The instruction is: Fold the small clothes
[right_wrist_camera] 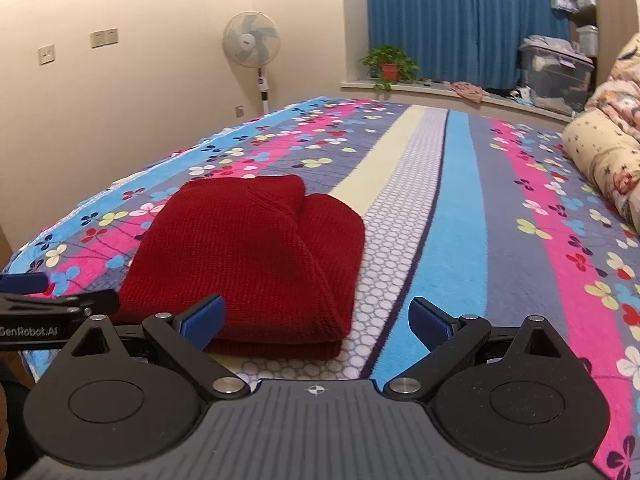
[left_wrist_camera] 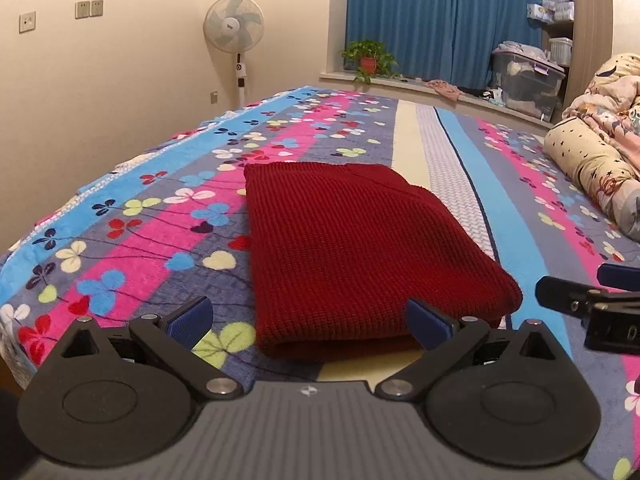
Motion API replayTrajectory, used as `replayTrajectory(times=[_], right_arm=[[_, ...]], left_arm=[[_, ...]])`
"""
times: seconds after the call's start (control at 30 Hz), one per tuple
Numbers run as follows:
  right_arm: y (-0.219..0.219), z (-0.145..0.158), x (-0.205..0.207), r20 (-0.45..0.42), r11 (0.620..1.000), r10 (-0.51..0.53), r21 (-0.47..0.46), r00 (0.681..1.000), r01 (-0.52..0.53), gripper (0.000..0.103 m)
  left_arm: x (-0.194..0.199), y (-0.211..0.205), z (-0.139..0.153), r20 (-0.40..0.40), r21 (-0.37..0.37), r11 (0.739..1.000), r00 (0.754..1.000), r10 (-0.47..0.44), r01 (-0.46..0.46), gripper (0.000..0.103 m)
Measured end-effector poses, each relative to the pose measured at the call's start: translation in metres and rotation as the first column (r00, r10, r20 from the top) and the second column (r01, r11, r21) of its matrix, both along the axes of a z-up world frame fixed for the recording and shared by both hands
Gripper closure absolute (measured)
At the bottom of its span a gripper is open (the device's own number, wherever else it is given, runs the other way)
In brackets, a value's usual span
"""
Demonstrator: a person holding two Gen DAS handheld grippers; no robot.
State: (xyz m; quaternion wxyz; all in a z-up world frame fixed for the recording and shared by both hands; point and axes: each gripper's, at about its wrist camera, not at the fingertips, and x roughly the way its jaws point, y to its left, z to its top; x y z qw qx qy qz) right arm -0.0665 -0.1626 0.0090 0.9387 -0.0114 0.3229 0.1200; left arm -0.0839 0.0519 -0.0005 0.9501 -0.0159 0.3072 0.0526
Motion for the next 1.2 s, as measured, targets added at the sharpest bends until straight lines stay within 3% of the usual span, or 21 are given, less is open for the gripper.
replayTrajectory(times=[0.53,1.2], right_arm=[[0.019,0.000,-0.004,0.034,0.994,0.090,-0.064,0.995,-0.088,0.005],[0.018,-0.002,0.002,0.026,0.997,0.061,-0.047,0.998,-0.059,0.005]], left_arm=[[0.003,-0.008,-0.005,-0.012,-0.004,0.999,0.999,-0.033,0.033,0.000],[0.001,-0.007,-0.005,-0.004,-0.001,0.999,0.999,-0.040,0.040,0.000]])
